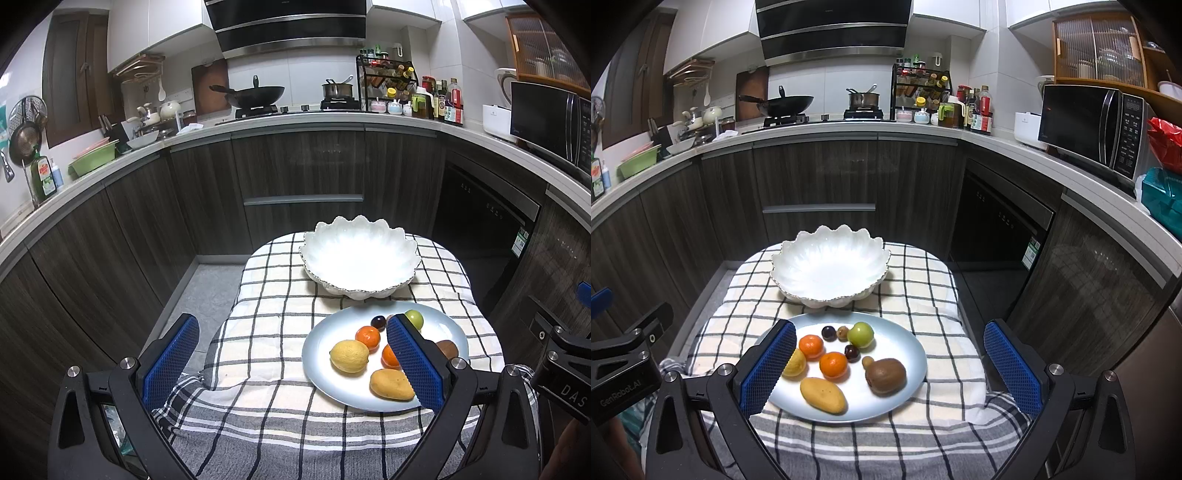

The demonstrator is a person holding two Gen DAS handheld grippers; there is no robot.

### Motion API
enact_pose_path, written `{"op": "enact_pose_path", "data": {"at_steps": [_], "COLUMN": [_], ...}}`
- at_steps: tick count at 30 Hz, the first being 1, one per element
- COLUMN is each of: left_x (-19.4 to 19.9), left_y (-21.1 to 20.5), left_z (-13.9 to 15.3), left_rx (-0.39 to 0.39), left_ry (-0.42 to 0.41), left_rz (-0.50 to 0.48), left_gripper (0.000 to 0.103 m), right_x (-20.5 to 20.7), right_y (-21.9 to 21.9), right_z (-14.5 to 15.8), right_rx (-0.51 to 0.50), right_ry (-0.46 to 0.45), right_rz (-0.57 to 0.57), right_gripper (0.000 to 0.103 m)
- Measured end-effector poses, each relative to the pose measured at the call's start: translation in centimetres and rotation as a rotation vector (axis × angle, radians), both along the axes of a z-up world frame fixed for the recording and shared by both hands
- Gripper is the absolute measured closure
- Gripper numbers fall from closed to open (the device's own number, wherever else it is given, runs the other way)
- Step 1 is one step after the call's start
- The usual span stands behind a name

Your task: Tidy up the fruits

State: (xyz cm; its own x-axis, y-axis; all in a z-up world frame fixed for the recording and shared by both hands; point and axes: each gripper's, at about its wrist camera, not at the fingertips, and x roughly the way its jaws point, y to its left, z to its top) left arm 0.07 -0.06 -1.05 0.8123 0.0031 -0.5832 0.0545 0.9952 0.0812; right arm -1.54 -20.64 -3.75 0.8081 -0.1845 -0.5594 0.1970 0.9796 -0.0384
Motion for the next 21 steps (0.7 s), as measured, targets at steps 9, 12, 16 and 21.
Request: {"op": "enact_pose_path", "data": {"at_steps": [9, 12, 16, 21], "left_x": [-0.07, 0.0, 0.02, 0.01], "left_y": [-0.05, -0.05, -0.08, -0.07], "left_z": [-0.27, -0.16, -0.18, -0.17], "left_rx": [0.0, 0.0, 0.0, 0.0], "left_ry": [0.002, 0.003, 0.004, 0.005], "left_rz": [0.0, 0.001, 0.0, 0.001], "left_gripper": [0.0, 0.0, 0.0, 0.0], "right_x": [-0.03, -0.03, -0.02, 0.01], "right_y": [-0.01, 0.0, 0.01, 0.03], "right_z": [-0.07, -0.09, -0.1, -0.12], "right_rx": [0.001, 0.0, 0.001, 0.0], "right_ry": [0.0, 0.001, 0.001, 0.002], "right_rz": [0.001, 0.001, 0.002, 0.001], "right_gripper": [0.0, 0.0, 0.0, 0.0]}}
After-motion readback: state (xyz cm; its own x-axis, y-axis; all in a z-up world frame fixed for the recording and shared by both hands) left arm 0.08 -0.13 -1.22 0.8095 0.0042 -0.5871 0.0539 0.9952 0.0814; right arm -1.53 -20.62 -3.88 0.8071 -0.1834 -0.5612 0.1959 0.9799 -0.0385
